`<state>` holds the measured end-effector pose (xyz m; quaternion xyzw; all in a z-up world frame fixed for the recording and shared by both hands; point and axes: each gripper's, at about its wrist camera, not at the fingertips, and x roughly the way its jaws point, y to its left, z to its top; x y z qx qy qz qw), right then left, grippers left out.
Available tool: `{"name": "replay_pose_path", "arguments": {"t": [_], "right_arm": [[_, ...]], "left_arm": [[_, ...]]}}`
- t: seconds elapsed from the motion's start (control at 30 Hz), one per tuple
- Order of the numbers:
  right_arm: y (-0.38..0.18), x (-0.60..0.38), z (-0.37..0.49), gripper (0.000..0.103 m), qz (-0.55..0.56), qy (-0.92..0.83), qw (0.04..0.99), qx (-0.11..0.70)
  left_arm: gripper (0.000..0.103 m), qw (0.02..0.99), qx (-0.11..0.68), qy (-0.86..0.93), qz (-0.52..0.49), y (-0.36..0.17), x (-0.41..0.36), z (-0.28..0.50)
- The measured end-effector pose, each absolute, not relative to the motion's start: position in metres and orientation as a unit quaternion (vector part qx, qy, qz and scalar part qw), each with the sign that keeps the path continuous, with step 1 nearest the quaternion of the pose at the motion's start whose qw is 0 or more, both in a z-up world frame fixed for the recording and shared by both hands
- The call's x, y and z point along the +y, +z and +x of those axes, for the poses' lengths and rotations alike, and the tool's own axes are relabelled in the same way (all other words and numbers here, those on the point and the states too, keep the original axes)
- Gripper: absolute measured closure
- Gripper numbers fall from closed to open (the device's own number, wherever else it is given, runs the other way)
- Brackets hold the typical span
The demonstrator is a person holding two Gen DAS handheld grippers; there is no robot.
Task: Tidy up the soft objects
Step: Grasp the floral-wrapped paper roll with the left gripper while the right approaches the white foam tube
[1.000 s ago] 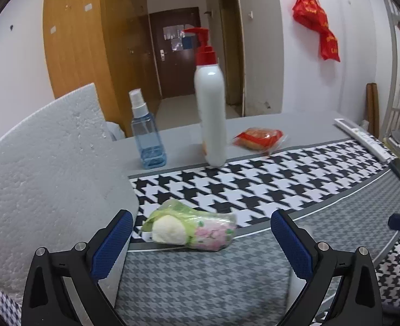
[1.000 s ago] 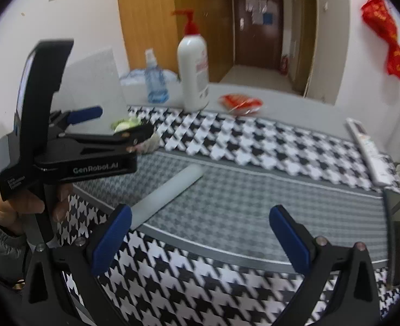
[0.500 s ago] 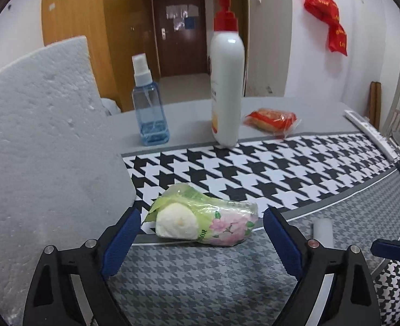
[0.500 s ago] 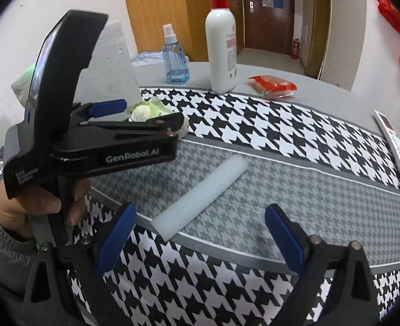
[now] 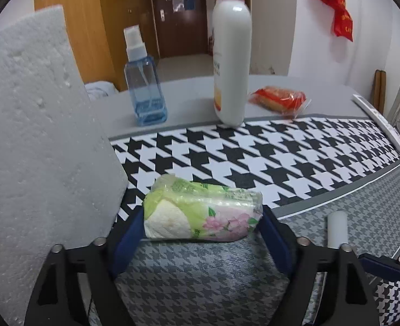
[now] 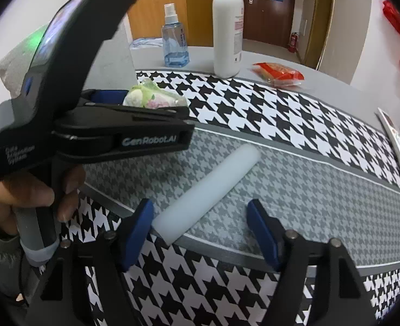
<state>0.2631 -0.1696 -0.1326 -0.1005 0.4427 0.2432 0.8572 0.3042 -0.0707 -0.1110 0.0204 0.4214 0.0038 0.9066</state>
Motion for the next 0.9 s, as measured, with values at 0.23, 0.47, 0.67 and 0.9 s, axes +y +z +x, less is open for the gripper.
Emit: {"name": "replay_pose_path", "arguments": {"t": [0.23, 0.47, 0.67, 0.9], "right_arm": [[-0.130, -0.165, 0.253, 0.055, -0.106, 0.266, 0.852, 0.437], [-0.129, -0.173, 0.251, 0.067, -0.087, 0.283, 0.849, 0.437], [-0.126, -0.181, 0.242, 0.077, -0.077, 0.292, 0.847, 0.437], [-0.115, -0.201, 0.225, 0.083, -0.078, 0.277, 0.854, 0.433]], "left_arm": [[0.031, 0.909, 0.417, -0.003, 0.021, -0.109, -0.068, 0.299], [0.032, 0.920, 0.393, -0.007, 0.007, -0.100, -0.062, 0.285], [0.032, 0.925, 0.380, -0.019, -0.003, -0.094, -0.060, 0.274], [0.032, 0.928, 0.372, -0.021, -0.002, -0.090, -0.061, 0.268]]}}
